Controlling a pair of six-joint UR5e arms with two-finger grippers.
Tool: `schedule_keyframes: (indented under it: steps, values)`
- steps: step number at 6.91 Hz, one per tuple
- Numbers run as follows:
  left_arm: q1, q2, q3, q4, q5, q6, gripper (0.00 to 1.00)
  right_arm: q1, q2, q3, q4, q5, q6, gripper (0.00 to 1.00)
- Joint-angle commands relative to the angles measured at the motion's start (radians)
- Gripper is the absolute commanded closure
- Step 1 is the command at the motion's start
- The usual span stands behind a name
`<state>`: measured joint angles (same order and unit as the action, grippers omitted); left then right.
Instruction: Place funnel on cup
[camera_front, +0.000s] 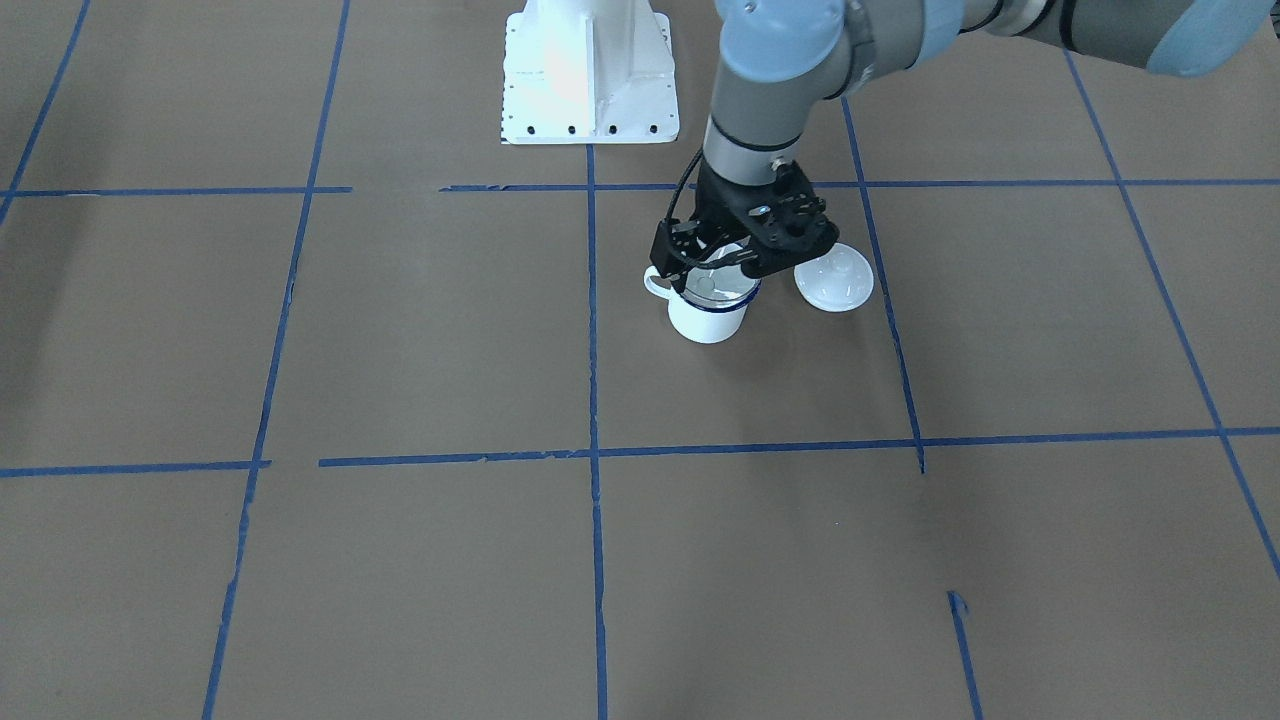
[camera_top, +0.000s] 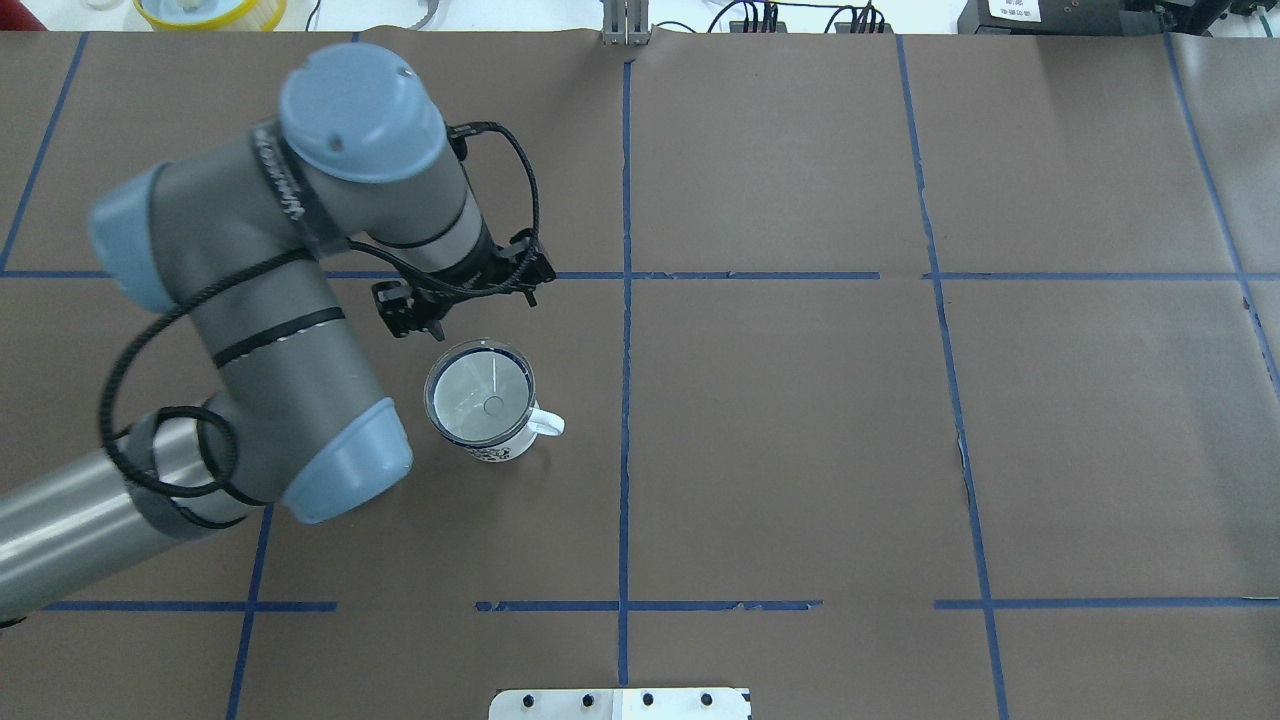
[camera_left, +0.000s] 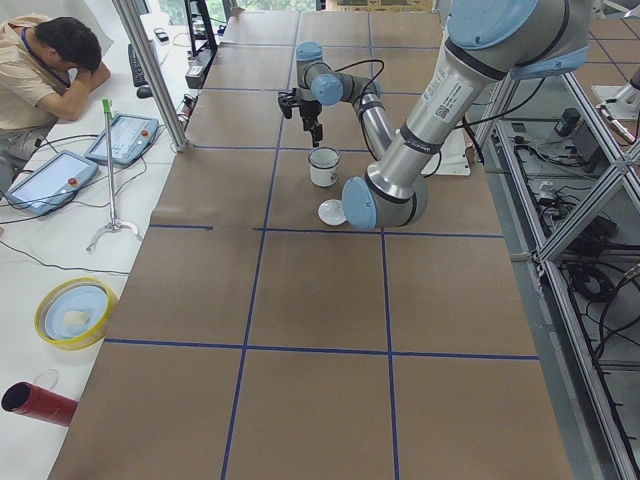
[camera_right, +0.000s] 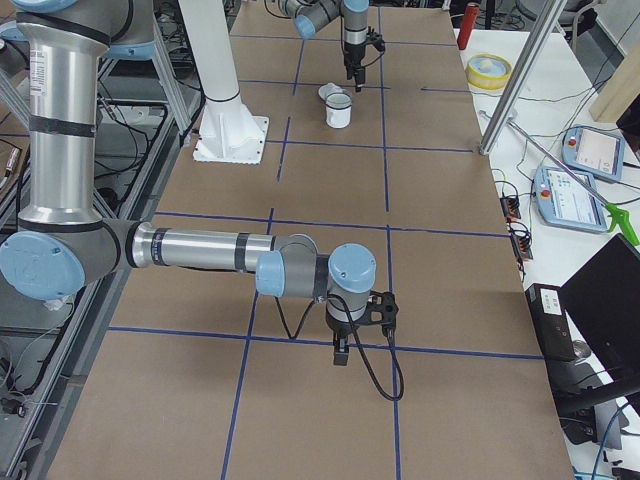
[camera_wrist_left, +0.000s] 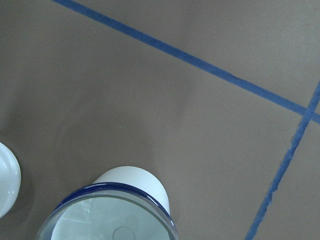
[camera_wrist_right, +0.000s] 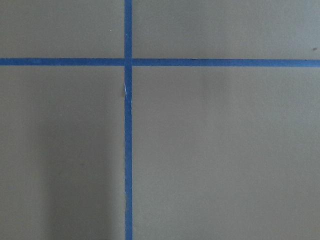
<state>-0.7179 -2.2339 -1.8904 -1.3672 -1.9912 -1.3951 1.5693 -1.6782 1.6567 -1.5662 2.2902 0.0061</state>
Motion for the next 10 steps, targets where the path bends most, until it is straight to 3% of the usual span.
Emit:
schedule_keyframes:
  steps: [1, 2, 3, 6, 7, 10]
  values:
    - [-0.217, 0.144, -0.085, -0.006, -0.049, 0.341, 0.00, 0.000, 0.000, 0.000, 0.000, 0.000, 0.000, 0.00]
    - [-0.370, 0.239, -0.081, -0.006, -0.160, 0.618, 0.00, 0.000, 0.000, 0.000, 0.000, 0.000, 0.000, 0.00]
    - [-0.522, 0.341, -0.064, -0.006, -0.213, 0.898, 0.00, 0.000, 0.000, 0.000, 0.000, 0.000, 0.000, 0.00]
    - [-0.863, 0.500, 0.127, -0.006, -0.288, 1.420, 0.00, 0.000, 0.000, 0.000, 0.000, 0.000, 0.000, 0.00]
    - [-0.915, 0.576, 0.183, -0.045, -0.288, 1.584, 0.00, 0.000, 0.000, 0.000, 0.000, 0.000, 0.000, 0.00]
    - [-0.949, 0.703, 0.228, -0.076, -0.290, 1.608, 0.00, 0.000, 0.000, -0.002, 0.000, 0.000, 0.000, 0.00]
